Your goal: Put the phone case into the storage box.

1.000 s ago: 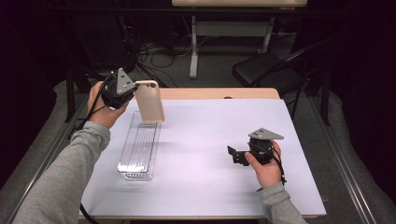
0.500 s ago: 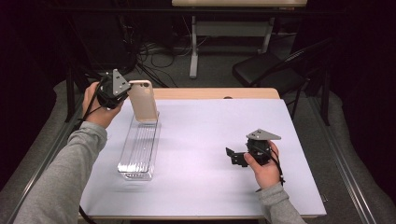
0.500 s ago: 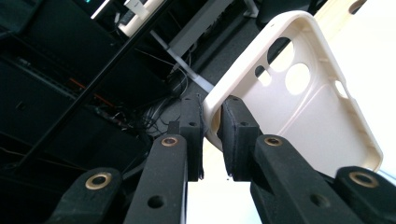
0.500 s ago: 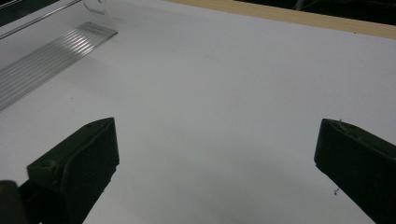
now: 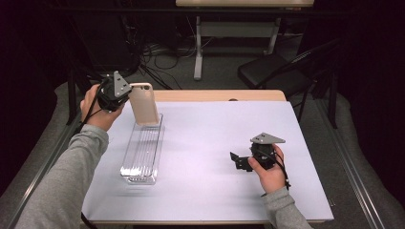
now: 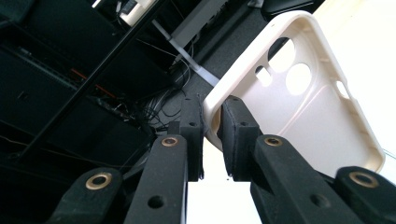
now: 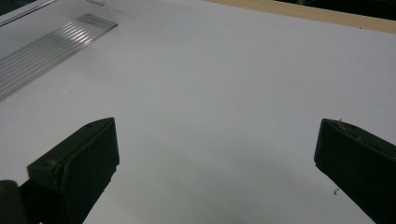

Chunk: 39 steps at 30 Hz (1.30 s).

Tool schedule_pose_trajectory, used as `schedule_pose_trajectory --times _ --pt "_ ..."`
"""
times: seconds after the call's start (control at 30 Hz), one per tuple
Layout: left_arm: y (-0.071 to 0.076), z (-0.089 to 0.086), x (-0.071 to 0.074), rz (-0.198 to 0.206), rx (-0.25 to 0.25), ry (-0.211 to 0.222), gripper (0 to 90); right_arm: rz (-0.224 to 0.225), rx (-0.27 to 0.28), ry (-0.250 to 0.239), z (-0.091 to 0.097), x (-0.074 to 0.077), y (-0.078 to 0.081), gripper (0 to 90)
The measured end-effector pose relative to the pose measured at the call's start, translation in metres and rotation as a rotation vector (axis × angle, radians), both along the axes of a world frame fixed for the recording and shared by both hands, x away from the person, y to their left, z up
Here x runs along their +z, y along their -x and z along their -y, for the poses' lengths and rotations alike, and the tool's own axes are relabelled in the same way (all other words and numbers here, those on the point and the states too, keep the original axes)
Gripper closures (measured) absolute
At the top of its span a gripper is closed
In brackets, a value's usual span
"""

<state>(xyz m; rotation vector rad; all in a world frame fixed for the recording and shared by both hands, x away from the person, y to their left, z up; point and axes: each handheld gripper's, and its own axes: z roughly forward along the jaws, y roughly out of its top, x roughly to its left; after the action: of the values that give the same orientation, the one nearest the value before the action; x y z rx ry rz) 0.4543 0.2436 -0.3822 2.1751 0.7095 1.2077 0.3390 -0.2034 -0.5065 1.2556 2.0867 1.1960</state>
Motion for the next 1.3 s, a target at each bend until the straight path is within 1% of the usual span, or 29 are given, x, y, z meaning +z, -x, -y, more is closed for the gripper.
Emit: schedule_pose_trajectory --times 0.03,0.13,0.27,0.3,0.37,0.43,0.5,0.7,0.83,0.93,0.97,1.1,1.23,1.3 --pt "0.0 -0.001 -0.001 -0.005 -0.003 0.008 80.1 -0.003 0.0 0.002 0.0 0.0 0.0 0.0" --pt "-0.002 -0.001 -0.003 -0.007 -0.004 0.009 80.2 -0.004 -0.002 0.002 -0.001 -0.002 0.0 0.0" --pt "-0.004 -0.003 -0.008 -0.003 -0.003 0.001 80.1 -0.004 0.0 0.004 -0.001 -0.002 0.0 0.1" --pt "-0.005 -0.003 -0.008 -0.008 -0.004 -0.007 80.2 -0.004 0.0 0.005 -0.001 -0.002 0.0 0.1" --pt "-0.006 -0.004 -0.009 -0.014 0.0 -0.004 80.2 -0.006 0.001 0.005 -0.002 -0.003 0.0 0.3" --pt "-0.008 -0.005 -0.011 -0.045 0.01 0.017 80.1 -0.005 0.004 0.01 -0.002 -0.003 0.0 0.3" --pt "-0.009 -0.005 -0.013 -0.044 0.015 0.014 80.1 -0.008 0.003 0.009 -0.002 -0.004 0.0 0.3" --pt "-0.012 -0.008 -0.02 -0.058 0.026 0.011 80.1 -0.019 0.005 0.016 -0.003 -0.005 0.0 0.4" --pt "-0.013 -0.011 -0.024 -0.05 0.019 0.031 80.0 -0.015 0.008 0.016 -0.003 -0.006 -0.001 0.5" --pt "-0.013 -0.013 -0.027 -0.05 0.014 0.037 80.0 -0.019 0.009 0.016 -0.004 -0.007 -0.001 0.6" --pt "-0.013 -0.013 -0.029 -0.043 0.012 0.04 80.0 -0.02 0.009 0.017 -0.004 -0.007 -0.001 0.6" --pt "-0.012 -0.013 -0.033 -0.021 0.002 0.04 80.0 -0.023 0.012 0.018 -0.005 -0.008 -0.001 0.6" --pt "-0.012 -0.011 -0.036 -0.006 -0.006 0.02 80.0 -0.023 0.012 0.02 -0.006 -0.008 -0.001 0.6" --pt "-0.012 -0.01 -0.037 0.013 -0.017 0.026 80.0 -0.022 0.012 0.02 -0.006 -0.008 -0.001 0.6"
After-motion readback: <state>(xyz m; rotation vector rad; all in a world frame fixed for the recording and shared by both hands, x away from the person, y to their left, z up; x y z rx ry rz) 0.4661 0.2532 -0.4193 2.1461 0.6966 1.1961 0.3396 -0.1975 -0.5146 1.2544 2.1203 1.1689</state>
